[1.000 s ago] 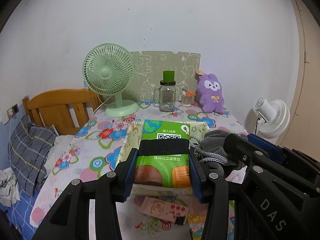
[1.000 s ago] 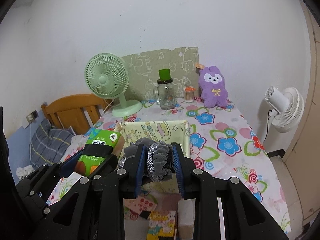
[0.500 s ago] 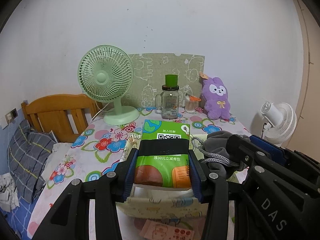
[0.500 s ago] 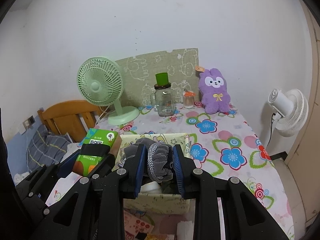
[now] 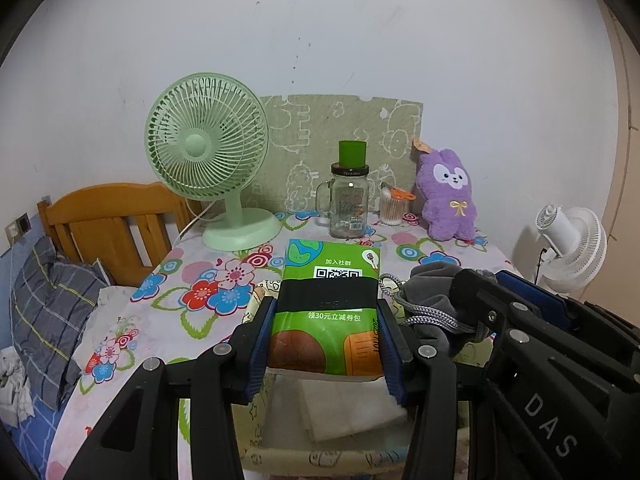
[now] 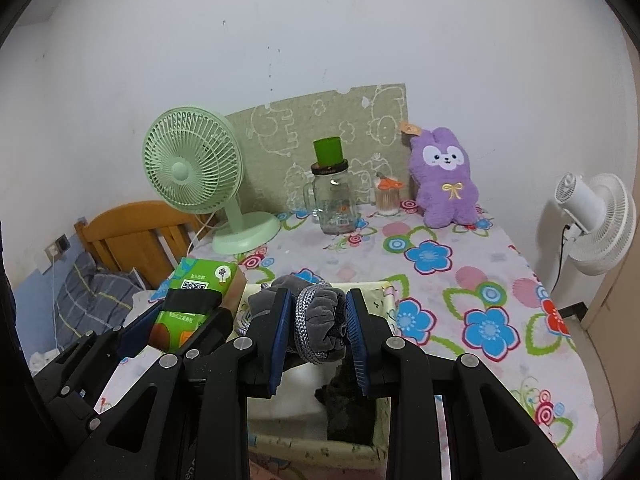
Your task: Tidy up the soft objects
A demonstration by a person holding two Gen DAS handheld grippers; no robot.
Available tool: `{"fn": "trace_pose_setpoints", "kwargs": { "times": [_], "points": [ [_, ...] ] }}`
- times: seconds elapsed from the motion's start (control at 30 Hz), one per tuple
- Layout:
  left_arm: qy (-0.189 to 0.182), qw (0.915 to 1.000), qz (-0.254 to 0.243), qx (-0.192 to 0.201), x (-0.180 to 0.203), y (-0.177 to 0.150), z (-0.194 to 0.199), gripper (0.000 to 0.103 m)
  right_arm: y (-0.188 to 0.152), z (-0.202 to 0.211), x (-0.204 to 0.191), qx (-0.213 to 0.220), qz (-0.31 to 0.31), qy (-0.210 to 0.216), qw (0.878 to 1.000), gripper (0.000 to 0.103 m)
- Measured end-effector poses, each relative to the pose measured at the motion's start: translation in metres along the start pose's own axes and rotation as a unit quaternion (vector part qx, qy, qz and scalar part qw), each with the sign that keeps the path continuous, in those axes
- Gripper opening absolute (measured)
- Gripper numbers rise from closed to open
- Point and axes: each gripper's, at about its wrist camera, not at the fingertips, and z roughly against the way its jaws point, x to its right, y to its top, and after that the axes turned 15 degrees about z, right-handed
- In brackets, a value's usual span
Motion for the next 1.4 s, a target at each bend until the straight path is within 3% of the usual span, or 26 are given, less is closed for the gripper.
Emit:
{"fn": "trace_pose_setpoints", "kwargs": {
  "times": [0.33,0.43,0.57,1.03,1.13,1.27,1.4],
  "points": [
    [-0.001,0.9996,-0.01,-0.027,-0.003,0.002,-0.028,0.05,-0.002,-0.029,0.005,-0.019,-0.012,0.019,1.0,0.031],
    [-0.004,0.9993,-0.005,-0.037,-0.004,0.002,-0.034,0.055,0.0,-0.034,0.002,-0.02,-0.006,0.017,1.0,0.031],
    [0.005,0.9994,-0.003,-0.035,-0.006,0.002,-0.036,0.071,0.001,-0.042,0.0,-0.023,0.004,0.015,1.0,0.031],
    [0.021,0.9988,-0.016,-0.04,-0.011,0.0,-0.043,0.081,0.002,-0.065,-0.005,-0.043,0.02,0.023,0.999,0.033],
    [0.019,0.9989,-0.021,-0.039,-0.01,-0.001,-0.042,0.086,0.002,-0.067,-0.005,-0.046,0.023,0.028,0.998,0.04],
    [0.013,0.9992,-0.02,-0.033,-0.01,0.0,-0.037,0.089,0.002,-0.058,-0.004,-0.024,0.032,-0.002,0.999,0.073],
    [0.011,0.9994,-0.021,-0.026,-0.009,0.002,-0.03,0.092,0.005,-0.049,-0.006,-0.011,0.045,-0.006,0.999,0.078]
  ]
}}
